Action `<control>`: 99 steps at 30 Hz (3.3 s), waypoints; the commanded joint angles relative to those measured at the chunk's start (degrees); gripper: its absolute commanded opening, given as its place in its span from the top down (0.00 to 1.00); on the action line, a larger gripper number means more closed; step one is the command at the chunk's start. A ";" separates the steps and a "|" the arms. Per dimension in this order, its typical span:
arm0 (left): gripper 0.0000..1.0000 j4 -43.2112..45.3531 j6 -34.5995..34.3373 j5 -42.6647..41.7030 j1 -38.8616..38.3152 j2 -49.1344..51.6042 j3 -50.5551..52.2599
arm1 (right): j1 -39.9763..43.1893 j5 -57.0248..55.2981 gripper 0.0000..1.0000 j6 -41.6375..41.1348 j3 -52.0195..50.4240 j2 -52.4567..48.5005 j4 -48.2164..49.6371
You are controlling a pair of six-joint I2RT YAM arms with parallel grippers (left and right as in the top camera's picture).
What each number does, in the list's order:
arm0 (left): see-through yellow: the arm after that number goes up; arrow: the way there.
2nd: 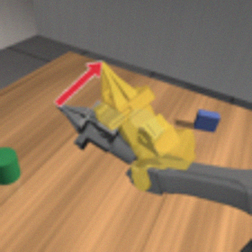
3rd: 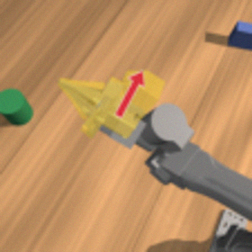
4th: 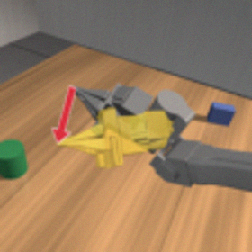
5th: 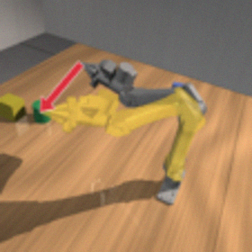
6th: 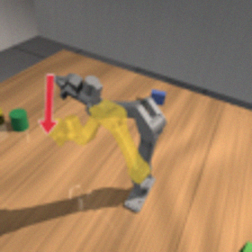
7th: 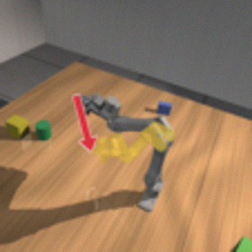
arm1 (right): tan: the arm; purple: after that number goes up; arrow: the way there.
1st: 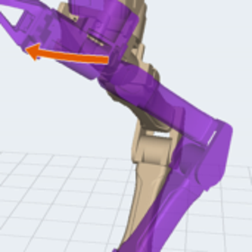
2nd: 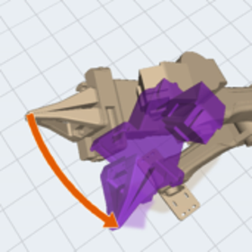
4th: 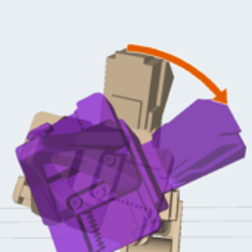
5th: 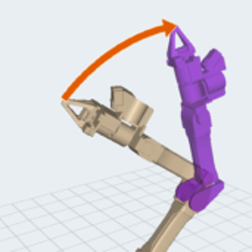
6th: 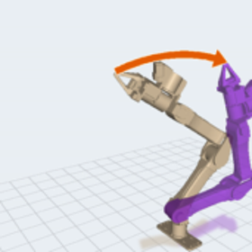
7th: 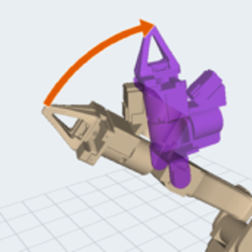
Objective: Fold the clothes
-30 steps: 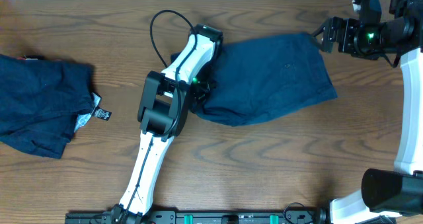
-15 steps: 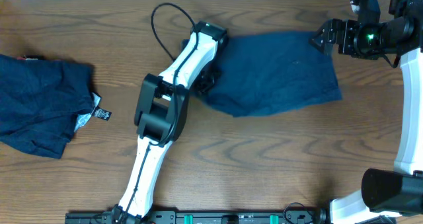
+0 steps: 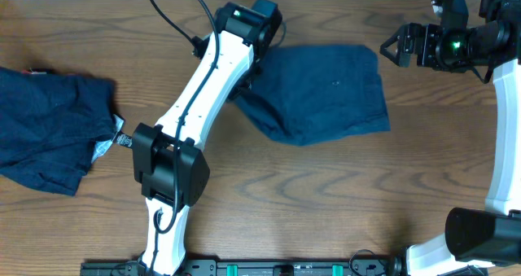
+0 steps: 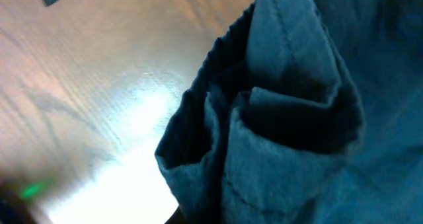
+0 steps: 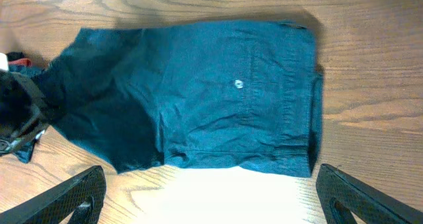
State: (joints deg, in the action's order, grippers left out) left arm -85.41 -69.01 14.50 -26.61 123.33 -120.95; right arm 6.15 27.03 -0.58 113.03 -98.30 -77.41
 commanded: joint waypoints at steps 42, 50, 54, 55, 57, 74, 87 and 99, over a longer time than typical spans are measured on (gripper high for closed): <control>0.71 31.06 -21.03 5.20 -10.97 -23.08 65.31 | -4.17 0.20 0.01 1.07 0.37 -0.09 -2.03; 0.02 33.68 -17.57 5.70 -10.69 -28.02 64.98 | -5.16 0.13 0.01 0.85 0.37 -0.13 -1.57; 0.06 33.68 -15.85 7.26 -10.36 -33.35 64.24 | -5.16 -0.26 0.01 0.85 0.37 -0.24 -1.42; 0.06 33.64 -15.32 7.93 -10.36 -34.97 64.04 | -5.16 -0.24 0.01 0.85 0.37 -0.31 -1.27; 0.05 33.70 -14.36 8.85 -10.36 -38.10 63.91 | -5.16 -0.46 0.01 0.85 0.35 -0.46 -0.94; 0.05 36.46 -8.52 10.40 -10.32 -46.03 63.91 | -4.44 -5.46 0.01 1.40 0.26 -20.65 -0.42; 0.05 36.28 -4.90 9.09 -10.32 -46.01 63.93 | 2.71 0.72 0.01 9.16 0.26 -39.28 -0.24; 0.05 36.26 -2.54 8.85 -10.34 -46.01 63.91 | 0.98 12.87 0.01 19.91 0.26 -47.47 1.57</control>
State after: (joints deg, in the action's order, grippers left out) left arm -48.99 -72.77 22.85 -37.21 77.25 -55.88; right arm 9.30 38.26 14.87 114.21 -140.59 -77.14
